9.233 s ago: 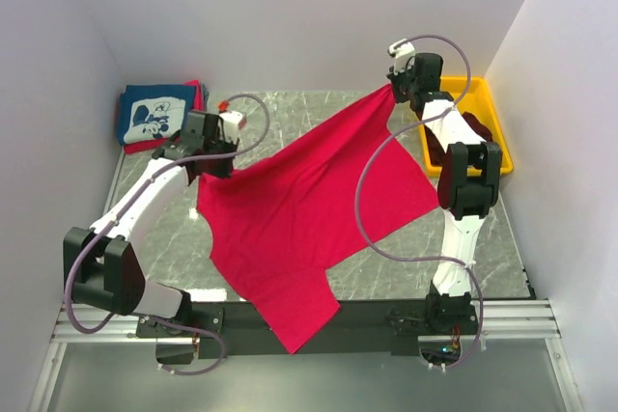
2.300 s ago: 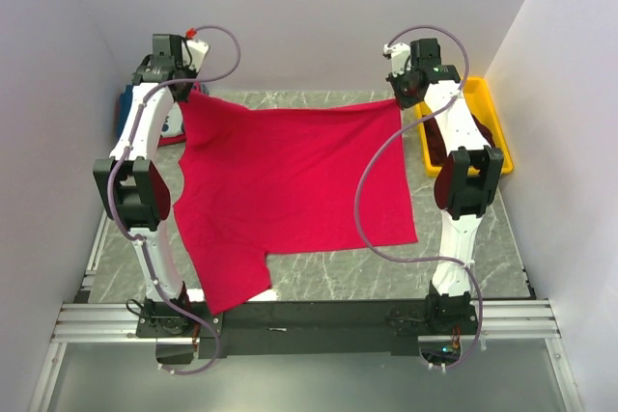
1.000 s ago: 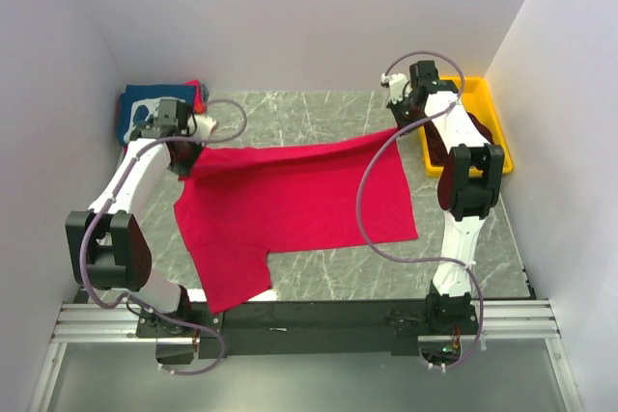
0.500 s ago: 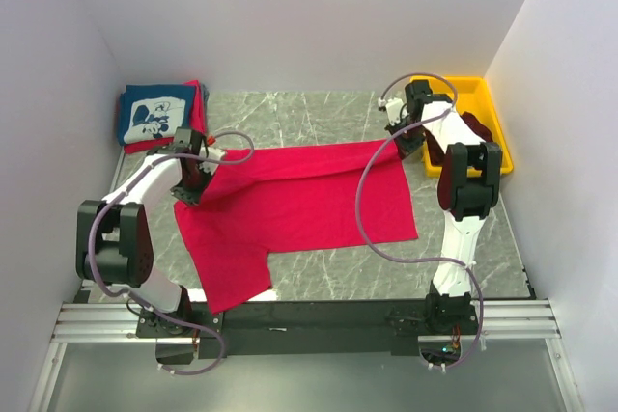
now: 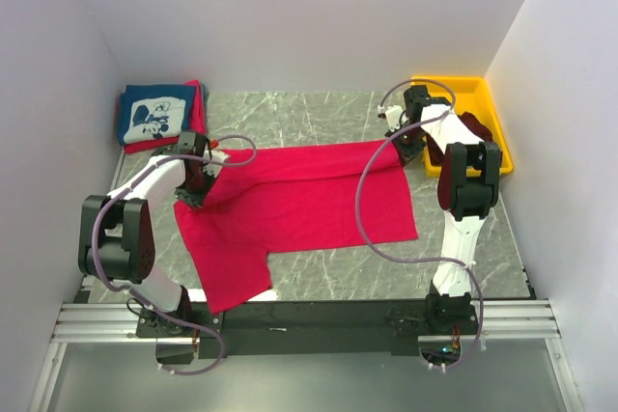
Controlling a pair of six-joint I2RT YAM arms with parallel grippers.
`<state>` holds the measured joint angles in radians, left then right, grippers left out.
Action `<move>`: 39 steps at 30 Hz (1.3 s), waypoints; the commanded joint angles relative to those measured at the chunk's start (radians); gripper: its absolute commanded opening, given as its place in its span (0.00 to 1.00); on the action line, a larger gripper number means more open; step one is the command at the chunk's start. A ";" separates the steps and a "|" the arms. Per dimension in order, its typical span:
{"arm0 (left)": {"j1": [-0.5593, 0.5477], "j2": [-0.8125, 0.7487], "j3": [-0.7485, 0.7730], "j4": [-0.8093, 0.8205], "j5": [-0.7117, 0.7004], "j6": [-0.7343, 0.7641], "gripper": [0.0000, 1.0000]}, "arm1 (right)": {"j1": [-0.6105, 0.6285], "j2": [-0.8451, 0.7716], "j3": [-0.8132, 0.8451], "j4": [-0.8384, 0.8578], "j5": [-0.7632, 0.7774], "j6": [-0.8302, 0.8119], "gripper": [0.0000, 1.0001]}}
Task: Fold and stack the t-shirts
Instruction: Fold the tshirt
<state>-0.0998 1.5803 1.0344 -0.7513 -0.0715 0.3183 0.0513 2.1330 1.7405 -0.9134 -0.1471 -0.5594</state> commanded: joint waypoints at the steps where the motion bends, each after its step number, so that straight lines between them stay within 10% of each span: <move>1: -0.006 0.007 -0.002 0.004 0.024 -0.015 0.01 | -0.010 0.010 0.022 -0.025 0.012 -0.002 0.00; 8: -0.006 0.004 0.016 -0.020 0.053 -0.022 0.02 | -0.011 0.008 0.045 -0.089 0.003 -0.026 0.05; 14: 0.037 -0.088 0.050 -0.117 0.143 0.022 0.41 | -0.030 -0.053 0.071 -0.169 -0.020 -0.059 0.67; 31: 0.161 0.299 0.558 0.001 0.211 -0.264 0.40 | 0.078 0.169 0.346 -0.088 -0.054 0.148 0.38; 39: 0.190 0.235 0.442 -0.077 0.294 -0.125 0.43 | 0.082 0.171 0.286 -0.068 -0.065 0.162 0.38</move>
<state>0.0982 1.9091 1.5124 -0.7967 0.1848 0.1436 0.1368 2.3447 2.0247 -1.0080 -0.2024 -0.4179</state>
